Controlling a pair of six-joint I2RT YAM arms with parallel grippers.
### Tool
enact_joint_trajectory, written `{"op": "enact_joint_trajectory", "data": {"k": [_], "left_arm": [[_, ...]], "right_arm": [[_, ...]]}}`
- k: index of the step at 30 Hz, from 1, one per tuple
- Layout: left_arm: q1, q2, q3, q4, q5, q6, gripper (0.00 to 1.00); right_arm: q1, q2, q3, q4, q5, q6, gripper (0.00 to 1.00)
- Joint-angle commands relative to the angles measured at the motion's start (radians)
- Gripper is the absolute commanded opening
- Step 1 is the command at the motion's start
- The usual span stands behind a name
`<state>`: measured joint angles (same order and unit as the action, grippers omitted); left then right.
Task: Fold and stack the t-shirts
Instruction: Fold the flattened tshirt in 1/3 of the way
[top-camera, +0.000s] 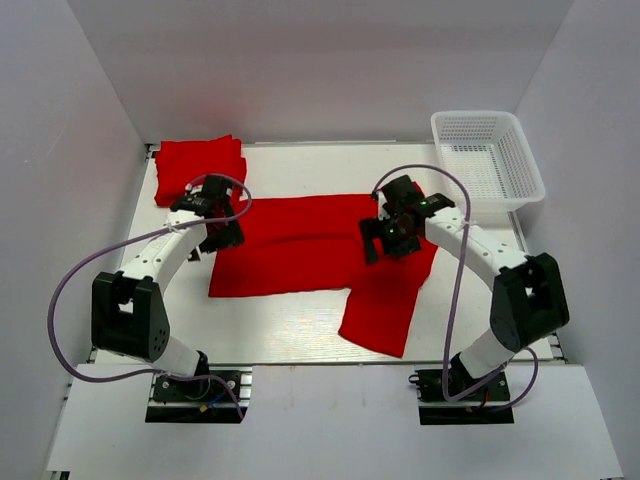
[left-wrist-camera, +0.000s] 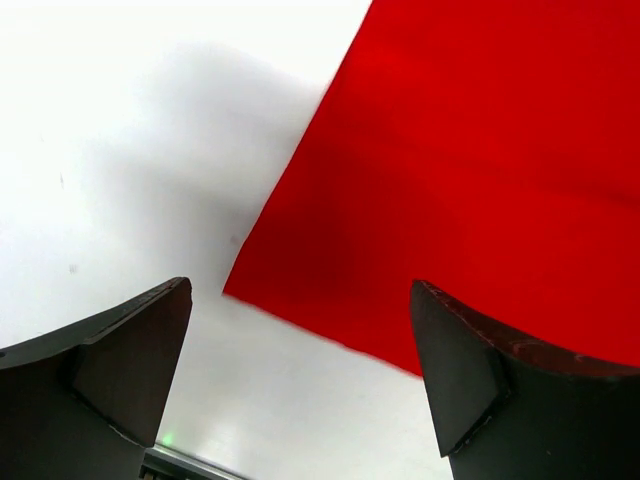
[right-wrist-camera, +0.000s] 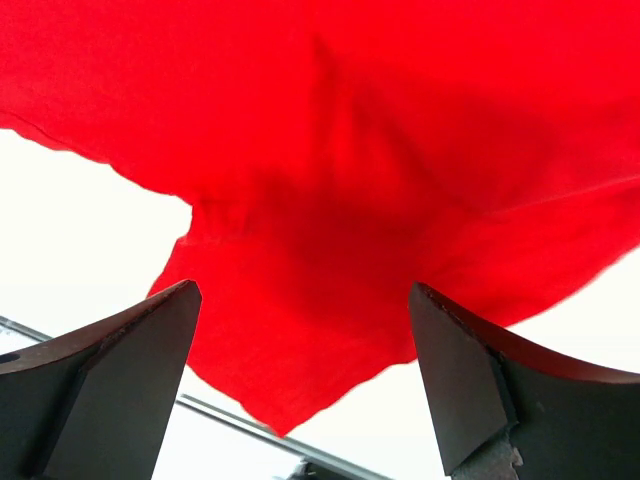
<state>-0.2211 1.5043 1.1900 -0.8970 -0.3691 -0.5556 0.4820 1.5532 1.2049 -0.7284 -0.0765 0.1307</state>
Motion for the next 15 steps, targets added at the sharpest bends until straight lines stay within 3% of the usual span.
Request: {"op": "enact_joint_trajectory", "data": {"k": [1, 7, 15], "left_arm": [[-0.004, -0.059, -0.078, -0.011, 0.025, -0.049, 1.00], [-0.004, -0.081, -0.124, 0.000, 0.045, -0.060, 1.00], [-0.004, -0.070, -0.124, 0.000, 0.045, -0.070, 1.00]], "right_arm": [[0.032, 0.034, -0.005, 0.012, -0.006, 0.087, 0.90], [0.050, 0.103, 0.005, 0.170, 0.070, 0.233, 0.90], [0.059, 0.157, -0.004, 0.181, 0.162, 0.322, 0.90]]}}
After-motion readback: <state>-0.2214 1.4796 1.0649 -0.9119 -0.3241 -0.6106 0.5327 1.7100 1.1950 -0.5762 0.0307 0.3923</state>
